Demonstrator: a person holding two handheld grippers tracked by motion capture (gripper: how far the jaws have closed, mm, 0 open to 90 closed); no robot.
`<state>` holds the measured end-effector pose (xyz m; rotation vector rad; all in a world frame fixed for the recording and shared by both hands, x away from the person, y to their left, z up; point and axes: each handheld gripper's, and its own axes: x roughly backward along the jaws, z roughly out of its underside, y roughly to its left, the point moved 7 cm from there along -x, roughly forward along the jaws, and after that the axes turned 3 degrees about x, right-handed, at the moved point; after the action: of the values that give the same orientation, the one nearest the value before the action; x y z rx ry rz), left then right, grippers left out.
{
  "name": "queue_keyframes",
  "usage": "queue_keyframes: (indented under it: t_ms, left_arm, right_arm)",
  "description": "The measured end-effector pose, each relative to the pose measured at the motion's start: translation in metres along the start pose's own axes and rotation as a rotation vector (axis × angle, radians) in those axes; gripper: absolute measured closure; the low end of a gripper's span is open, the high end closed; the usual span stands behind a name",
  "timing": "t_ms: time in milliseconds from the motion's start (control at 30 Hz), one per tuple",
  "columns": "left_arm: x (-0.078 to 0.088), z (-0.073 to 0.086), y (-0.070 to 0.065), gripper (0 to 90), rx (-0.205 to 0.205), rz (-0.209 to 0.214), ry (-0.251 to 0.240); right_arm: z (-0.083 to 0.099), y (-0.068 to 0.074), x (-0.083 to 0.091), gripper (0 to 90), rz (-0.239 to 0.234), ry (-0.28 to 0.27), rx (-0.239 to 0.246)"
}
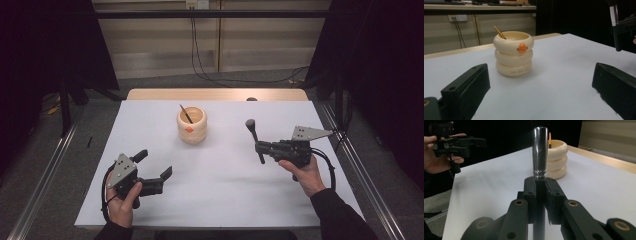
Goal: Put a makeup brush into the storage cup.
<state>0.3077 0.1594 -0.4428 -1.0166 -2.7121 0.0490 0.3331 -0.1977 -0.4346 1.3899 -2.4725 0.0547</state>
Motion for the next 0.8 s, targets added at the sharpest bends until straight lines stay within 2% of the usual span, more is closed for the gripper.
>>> queue_keyframes:
  t_ms: [100,200,467,600,733,800]
  left_arm:
    - [-0.003,-0.005,-0.003,1.4,-0.013,0.006,-0.005]
    - [-0.006,-0.010,-0.005,1.3,-0.001,0.004,-0.015]
    - [-0.019,-0.017,-0.020,1.7,-0.025,0.067,-0.007]
    - [-0.025,-0.021,-0.030,2.2,-0.044,0.101,-0.006]
    - [-0.034,-0.025,-0.040,2.2,-0.048,0.129,-0.006]
    - [-0.037,-0.026,-0.045,3.7,-0.077,0.148,0.009]
  right_arm:
    - [-0.001,0.002,-0.001,80.3,0.005,0.006,0.010]
    - [-0.003,0.005,-0.002,80.2,-0.006,-0.001,0.009]
    - [-0.004,0.013,-0.011,80.3,-0.025,0.008,0.014]
    - [-0.007,0.016,-0.013,80.3,-0.033,-0.010,0.005]
    - [-0.005,0.022,-0.019,80.3,-0.049,0.006,0.016]
    - [-0.004,0.025,-0.023,80.3,-0.057,0.011,0.019]
